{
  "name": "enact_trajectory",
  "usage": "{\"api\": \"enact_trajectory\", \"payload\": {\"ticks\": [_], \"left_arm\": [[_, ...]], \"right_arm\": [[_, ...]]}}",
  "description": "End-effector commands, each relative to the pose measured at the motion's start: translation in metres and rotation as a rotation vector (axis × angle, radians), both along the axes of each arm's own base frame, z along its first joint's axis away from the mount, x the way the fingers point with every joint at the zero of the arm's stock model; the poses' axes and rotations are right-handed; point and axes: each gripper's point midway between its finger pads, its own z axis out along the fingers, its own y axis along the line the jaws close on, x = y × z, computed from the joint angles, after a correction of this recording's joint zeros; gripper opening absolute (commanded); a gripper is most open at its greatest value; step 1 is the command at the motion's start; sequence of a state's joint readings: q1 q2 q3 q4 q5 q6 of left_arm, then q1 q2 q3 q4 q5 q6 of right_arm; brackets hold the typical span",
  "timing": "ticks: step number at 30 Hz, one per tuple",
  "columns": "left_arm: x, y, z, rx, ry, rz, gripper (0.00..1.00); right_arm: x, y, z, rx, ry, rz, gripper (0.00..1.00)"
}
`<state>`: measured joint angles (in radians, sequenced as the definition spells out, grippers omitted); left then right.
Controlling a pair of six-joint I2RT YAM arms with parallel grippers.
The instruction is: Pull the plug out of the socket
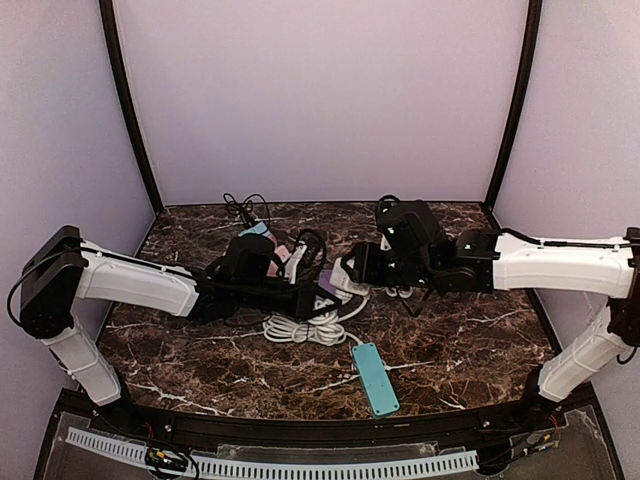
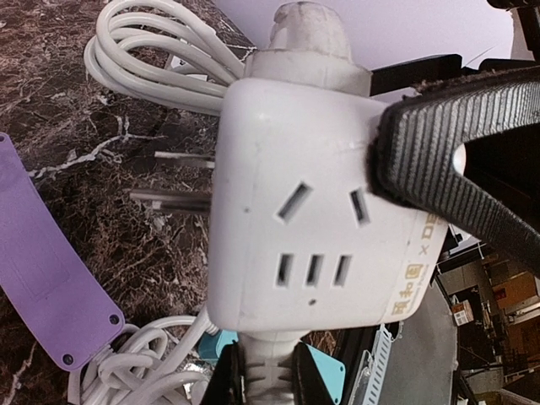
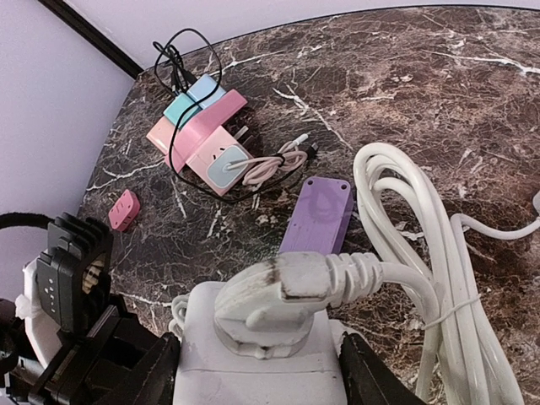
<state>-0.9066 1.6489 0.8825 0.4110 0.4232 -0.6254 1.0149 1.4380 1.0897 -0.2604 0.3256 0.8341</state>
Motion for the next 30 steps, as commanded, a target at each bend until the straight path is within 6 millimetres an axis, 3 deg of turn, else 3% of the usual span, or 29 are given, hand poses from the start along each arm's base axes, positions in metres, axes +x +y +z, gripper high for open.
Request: {"api": "enact_trajectory", "payload": {"ticks": [1, 15, 26, 30], "left_arm": [[-0.009, 0.017, -0.01, 0.047, 0.071, 0.003, 0.01], [-0.017, 0.008, -0.007, 0.025, 0.078, -0.019, 0.01], [-0.009, 0.029, -0.015, 0.047, 0.095, -0.021, 0.01], [-0.006, 0.036, -0.015, 0.055, 0.097, -0.02, 0.01]], "right_arm": [[0.04, -0.052, 0.018, -0.135, -0.107, -0.27, 0.0], [0.055, -0.042, 0.016, -0.106, -0.068, -0.306, 0.0], [0.028, -0.008, 0.046, 0.02, -0.247, 0.067, 0.0], [0.02, -0.008, 0.05, -0.004, -0.297, 0.142, 0.0]]}}
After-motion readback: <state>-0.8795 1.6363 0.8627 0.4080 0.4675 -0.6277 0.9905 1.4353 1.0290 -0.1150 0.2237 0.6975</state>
